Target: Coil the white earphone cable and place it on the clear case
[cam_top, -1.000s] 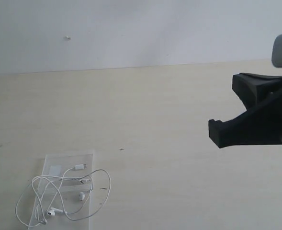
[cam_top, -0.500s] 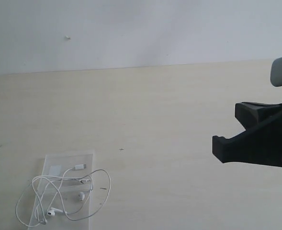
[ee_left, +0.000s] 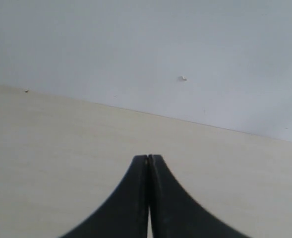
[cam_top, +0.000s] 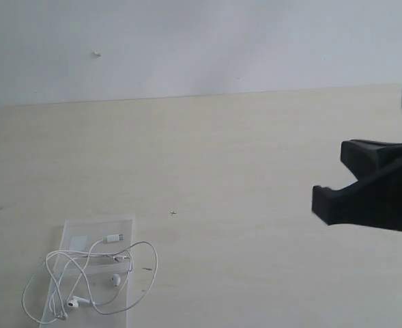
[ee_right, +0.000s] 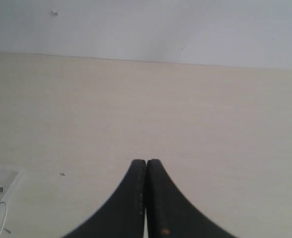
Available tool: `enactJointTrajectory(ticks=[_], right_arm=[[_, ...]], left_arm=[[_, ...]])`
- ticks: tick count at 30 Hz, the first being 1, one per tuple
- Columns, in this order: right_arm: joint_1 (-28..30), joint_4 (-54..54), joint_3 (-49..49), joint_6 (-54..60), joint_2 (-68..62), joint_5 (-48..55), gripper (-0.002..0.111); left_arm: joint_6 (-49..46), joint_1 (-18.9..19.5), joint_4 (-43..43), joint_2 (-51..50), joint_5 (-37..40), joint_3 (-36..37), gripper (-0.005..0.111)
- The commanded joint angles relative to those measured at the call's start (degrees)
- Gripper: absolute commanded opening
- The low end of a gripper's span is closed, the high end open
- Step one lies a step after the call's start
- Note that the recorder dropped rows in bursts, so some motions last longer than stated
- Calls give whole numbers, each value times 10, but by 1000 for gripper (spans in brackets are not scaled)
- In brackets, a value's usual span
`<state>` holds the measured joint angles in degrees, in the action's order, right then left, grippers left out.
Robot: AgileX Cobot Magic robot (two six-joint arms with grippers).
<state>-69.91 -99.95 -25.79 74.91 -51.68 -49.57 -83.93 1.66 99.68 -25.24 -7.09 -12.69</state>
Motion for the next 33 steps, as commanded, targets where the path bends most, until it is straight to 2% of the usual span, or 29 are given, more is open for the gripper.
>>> enactJointTrajectory(ticks=[1,5,12,16,20,24,25,27,30,33], right_arm=[[44,39,2,0,78,16,0],[130,41,2,1,153,82,0],[372,60,3,71,248,279,0],[413,61,3,132,250,282,0],[414,53,3,131,250,288,0],[414,81,3,116,250,348,0],[414,119,3,86,250,371,0],[414,294,3,-63,250,458,0],[414,598,4,-412,250,580,0],[414,820,4,-752,250,679,0]], left_arm=[[4,1,3,2,4,1,0],[4,1,3,2,4,1,0],[4,1,3,2,4,1,0],[4,1,3,2,4,1,0],[4,1,3,2,4,1,0],[4,1,3,2,4,1,0],[4,1,3,2,4,1,0],[4,1,3,2,4,1,0],[4,1,3,2,4,1,0],[4,1,3,2,4,1,0]])
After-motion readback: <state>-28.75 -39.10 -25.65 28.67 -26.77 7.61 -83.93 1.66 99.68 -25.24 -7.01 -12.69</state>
